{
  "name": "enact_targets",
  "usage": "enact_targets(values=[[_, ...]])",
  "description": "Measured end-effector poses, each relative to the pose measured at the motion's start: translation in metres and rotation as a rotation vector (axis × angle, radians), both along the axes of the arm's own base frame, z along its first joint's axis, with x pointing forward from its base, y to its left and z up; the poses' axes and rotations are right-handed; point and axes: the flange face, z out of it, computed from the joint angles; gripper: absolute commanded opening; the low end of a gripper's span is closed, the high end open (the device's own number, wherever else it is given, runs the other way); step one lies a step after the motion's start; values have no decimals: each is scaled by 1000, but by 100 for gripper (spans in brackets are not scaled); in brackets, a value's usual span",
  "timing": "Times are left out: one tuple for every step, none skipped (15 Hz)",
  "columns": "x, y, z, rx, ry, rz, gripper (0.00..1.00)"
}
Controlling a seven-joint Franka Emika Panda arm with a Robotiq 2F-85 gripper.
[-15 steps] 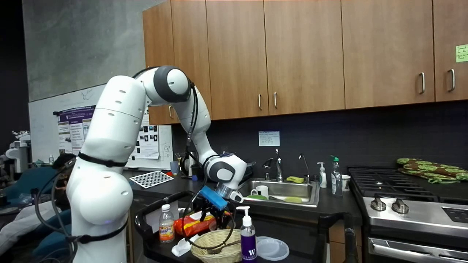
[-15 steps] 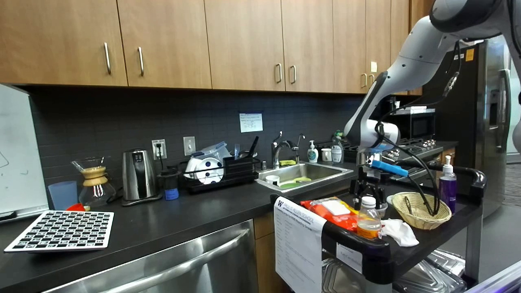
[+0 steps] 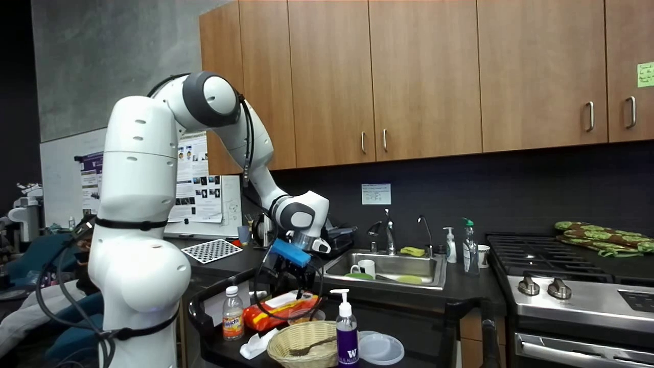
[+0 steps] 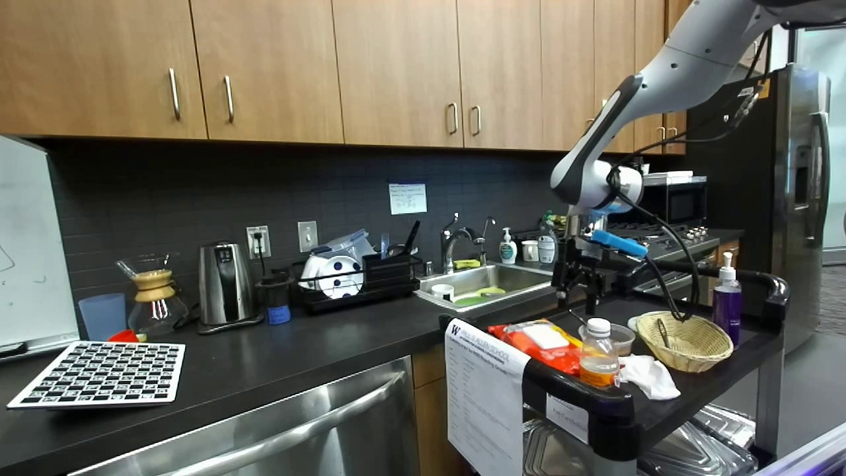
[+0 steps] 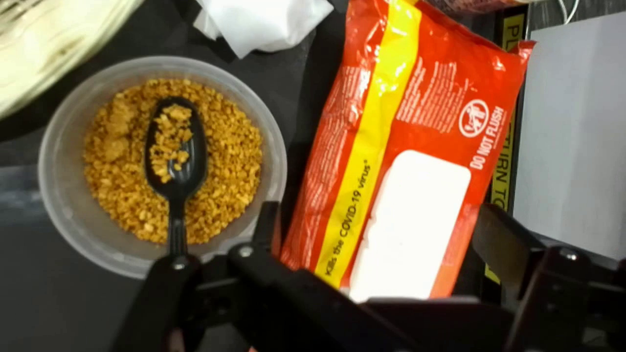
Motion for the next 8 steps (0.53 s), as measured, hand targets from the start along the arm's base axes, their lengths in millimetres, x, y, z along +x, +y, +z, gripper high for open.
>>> enact_targets(values=[[6,1,9,-14,-11,-19,100],[14,3,20,-32,-23,-43,100],[21,6,30,-51,-31,-73,100],[28,9,41,-74,-32,-108,100],[36,13,51,-98,-32,-147,100],[42,17,61,-122,-28,-186,100],[48,22,71,-145,-19,-232,100],[54,27,80,-173,-4,-280,100]])
